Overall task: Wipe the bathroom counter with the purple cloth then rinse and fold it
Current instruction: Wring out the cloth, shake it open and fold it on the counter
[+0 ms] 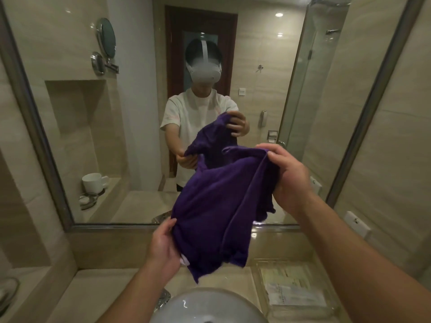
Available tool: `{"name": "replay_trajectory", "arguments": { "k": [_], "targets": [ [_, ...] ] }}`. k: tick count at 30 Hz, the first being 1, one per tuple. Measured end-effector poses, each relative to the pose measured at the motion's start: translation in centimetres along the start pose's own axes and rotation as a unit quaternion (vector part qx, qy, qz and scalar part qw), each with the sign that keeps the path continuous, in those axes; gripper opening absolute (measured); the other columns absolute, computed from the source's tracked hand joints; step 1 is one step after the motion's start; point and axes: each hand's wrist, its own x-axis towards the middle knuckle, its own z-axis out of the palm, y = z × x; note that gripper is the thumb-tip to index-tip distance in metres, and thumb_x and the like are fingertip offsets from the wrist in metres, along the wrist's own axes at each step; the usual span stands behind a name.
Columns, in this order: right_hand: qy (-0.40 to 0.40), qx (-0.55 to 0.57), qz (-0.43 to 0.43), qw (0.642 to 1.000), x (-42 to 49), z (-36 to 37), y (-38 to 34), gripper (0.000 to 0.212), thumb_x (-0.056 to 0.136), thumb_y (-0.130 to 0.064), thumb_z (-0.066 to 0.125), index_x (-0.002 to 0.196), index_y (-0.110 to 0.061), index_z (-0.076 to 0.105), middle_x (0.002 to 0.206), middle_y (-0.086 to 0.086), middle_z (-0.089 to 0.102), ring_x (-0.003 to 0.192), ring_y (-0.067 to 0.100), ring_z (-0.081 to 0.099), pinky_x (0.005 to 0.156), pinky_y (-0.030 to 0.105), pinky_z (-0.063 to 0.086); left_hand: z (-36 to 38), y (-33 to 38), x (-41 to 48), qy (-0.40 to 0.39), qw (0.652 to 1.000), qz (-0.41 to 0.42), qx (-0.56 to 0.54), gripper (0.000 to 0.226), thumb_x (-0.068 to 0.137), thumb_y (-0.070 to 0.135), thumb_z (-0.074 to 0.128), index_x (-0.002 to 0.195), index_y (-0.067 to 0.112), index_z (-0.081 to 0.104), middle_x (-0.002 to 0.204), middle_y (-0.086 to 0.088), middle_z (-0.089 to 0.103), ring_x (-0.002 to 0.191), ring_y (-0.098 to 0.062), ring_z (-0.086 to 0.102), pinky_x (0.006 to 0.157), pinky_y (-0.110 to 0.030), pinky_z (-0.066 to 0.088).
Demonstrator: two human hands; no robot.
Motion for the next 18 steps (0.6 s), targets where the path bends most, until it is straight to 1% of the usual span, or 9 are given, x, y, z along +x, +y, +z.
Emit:
{"name": "replay_trajectory", "arguments": {
  "k": [2, 4, 6, 9, 11, 13, 15, 16, 18],
  "targets": [
    [-0.026, 0.071, 0.008, 0.997, 0.0, 0.2, -0.9, 0.023, 0.089, -0.01, 0.044, 0.092, -0.012, 0.067, 0.088, 0.006, 0.068, 0.081, 0.019, 0.064, 0.076, 0.032, 0.051, -0.4, -1.4, -0.2, 0.034, 0.998, -0.039, 0.047, 0.024, 0.092, 0.022, 0.047, 0.1, 0.009, 0.065, 0.087, -0.011, 0.075, 0.087, -0.032, 0.065, 0.079, -0.041, 0.049],
    [-0.056, 0.115, 0.03, 0.991, -0.2, 0.5, -1.5, 0.015, 0.083, -0.017, 0.05, 0.085, -0.011, 0.063, 0.084, 0.007, 0.063, 0.08, 0.02, 0.06, 0.079, 0.034, 0.049, -0.1, -2.2, -0.3, 0.029, 0.992, -0.065, 0.105, 0.029, 0.092, 0.03, 0.047, 0.101, 0.009, 0.065, 0.086, -0.011, 0.073, 0.083, -0.032, 0.064, 0.077, -0.043, 0.05],
    [-0.082, 0.084, 0.038, 0.992, -0.4, 0.6, -1.4, 0.008, 0.086, -0.018, 0.059, 0.081, -0.013, 0.058, 0.077, 0.004, 0.06, 0.072, 0.018, 0.061, 0.073, 0.032, 0.052, 1.1, -2.1, -0.3, -0.04, 0.993, -0.071, 0.09, 0.039, 0.091, 0.036, 0.049, 0.114, 0.009, 0.066, 0.105, -0.016, 0.072, 0.094, -0.035, 0.065, 0.083, -0.049, 0.05],
    [-0.056, 0.015, 0.018, 0.998, -0.6, 0.1, -1.0, 0.024, 0.075, -0.003, 0.073, 0.078, -0.016, 0.053, 0.073, 0.004, 0.063, 0.064, 0.017, 0.064, 0.057, 0.028, 0.055, 3.4, -0.8, -0.3, -0.172, 0.982, -0.068, 0.032, 0.062, 0.079, 0.036, 0.061, 0.136, 0.011, 0.057, 0.135, -0.017, 0.06, 0.119, -0.039, 0.059, 0.095, -0.054, 0.045],
    [-0.024, 0.024, -0.002, 0.999, -0.8, -0.7, -1.5, 0.027, 0.071, -0.001, 0.074, 0.079, -0.018, 0.054, 0.076, 0.004, 0.063, 0.065, 0.017, 0.063, 0.056, 0.027, 0.055, 4.5, -0.3, -0.1, -0.196, 0.975, -0.086, 0.065, 0.065, 0.083, 0.046, 0.058, 0.139, 0.013, 0.054, 0.138, -0.017, 0.058, 0.124, -0.039, 0.057, 0.098, -0.052, 0.044],
    [-0.011, 0.068, -0.01, 0.998, -0.9, -1.6, -2.1, 0.02, 0.073, -0.006, 0.068, 0.081, -0.016, 0.053, 0.078, 0.005, 0.063, 0.067, 0.016, 0.062, 0.059, 0.027, 0.055, 5.3, -0.5, 0.3, -0.152, 0.961, -0.153, 0.176, 0.071, 0.08, 0.064, 0.061, 0.132, 0.016, 0.059, 0.135, -0.017, 0.061, 0.123, -0.04, 0.056, 0.102, -0.056, 0.043],
    [-0.015, 0.09, 0.001, 0.996, -1.1, -2.1, -2.1, 0.016, 0.074, -0.01, 0.064, 0.085, -0.014, 0.053, 0.08, 0.006, 0.063, 0.07, 0.016, 0.062, 0.063, 0.027, 0.056, 6.3, -1.1, 0.3, -0.129, 0.916, -0.214, 0.314, 0.085, 0.063, 0.077, 0.073, 0.128, 0.022, 0.061, 0.136, -0.012, 0.059, 0.126, -0.038, 0.052, 0.106, -0.063, 0.039],
    [-0.022, 0.092, 0.013, 0.995, -1.2, -2.2, -1.9, 0.017, 0.074, -0.01, 0.064, 0.087, -0.013, 0.053, 0.082, 0.007, 0.063, 0.072, 0.017, 0.063, 0.065, 0.028, 0.057, 6.9, -1.5, 0.2, -0.142, 0.899, -0.228, 0.345, 0.085, 0.059, 0.078, 0.075, 0.124, 0.025, 0.065, 0.135, -0.009, 0.06, 0.126, -0.035, 0.053, 0.106, -0.06, 0.039],
    [-0.033, 0.092, 0.033, 0.995, -1.4, -2.3, -1.1, 0.022, 0.073, -0.01, 0.067, 0.091, -0.011, 0.055, 0.084, 0.008, 0.065, 0.075, 0.02, 0.064, 0.068, 0.03, 0.058, 8.3, -2.3, 0.0, -0.186, 0.898, -0.224, 0.329, 0.062, 0.061, 0.066, 0.078, 0.105, 0.023, 0.077, 0.121, -0.006, 0.068, 0.114, -0.026, 0.061, 0.1, -0.045, 0.045]
  ]
}}
